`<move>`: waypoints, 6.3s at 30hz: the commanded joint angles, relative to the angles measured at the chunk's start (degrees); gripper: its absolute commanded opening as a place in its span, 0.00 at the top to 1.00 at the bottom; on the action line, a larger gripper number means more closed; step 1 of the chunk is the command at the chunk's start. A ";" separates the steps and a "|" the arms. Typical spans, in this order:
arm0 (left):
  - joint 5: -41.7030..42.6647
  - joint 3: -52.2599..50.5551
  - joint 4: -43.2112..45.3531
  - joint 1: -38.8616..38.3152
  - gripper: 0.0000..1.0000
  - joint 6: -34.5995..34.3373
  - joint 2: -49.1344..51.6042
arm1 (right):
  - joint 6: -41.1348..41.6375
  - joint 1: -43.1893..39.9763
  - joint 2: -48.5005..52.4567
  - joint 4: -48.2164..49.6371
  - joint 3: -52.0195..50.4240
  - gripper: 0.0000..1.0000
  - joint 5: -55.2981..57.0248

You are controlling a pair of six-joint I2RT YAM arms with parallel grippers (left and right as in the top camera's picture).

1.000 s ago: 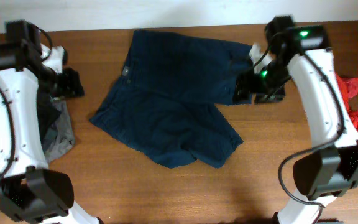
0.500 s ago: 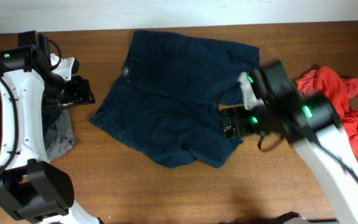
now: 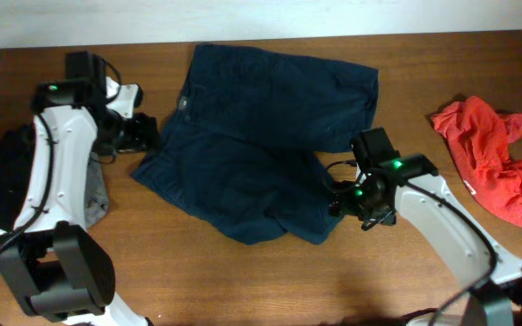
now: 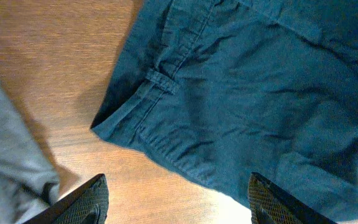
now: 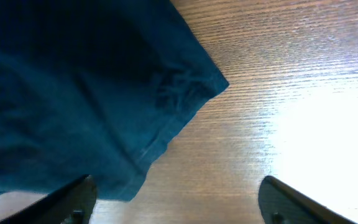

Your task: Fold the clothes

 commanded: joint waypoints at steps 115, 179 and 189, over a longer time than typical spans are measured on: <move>0.92 -29.40 29.99 -0.94 0.57 0.48 -1.31 | -23.87 -8.33 11.98 -18.47 20.11 0.16 -14.43; -0.50 -34.36 29.51 -2.45 0.93 0.72 -1.29 | -10.36 -23.96 13.97 26.40 -3.26 0.70 -12.94; -5.95 -34.03 27.54 -2.12 0.99 -1.31 -1.38 | -10.40 -24.50 14.38 28.41 -3.23 0.96 -4.57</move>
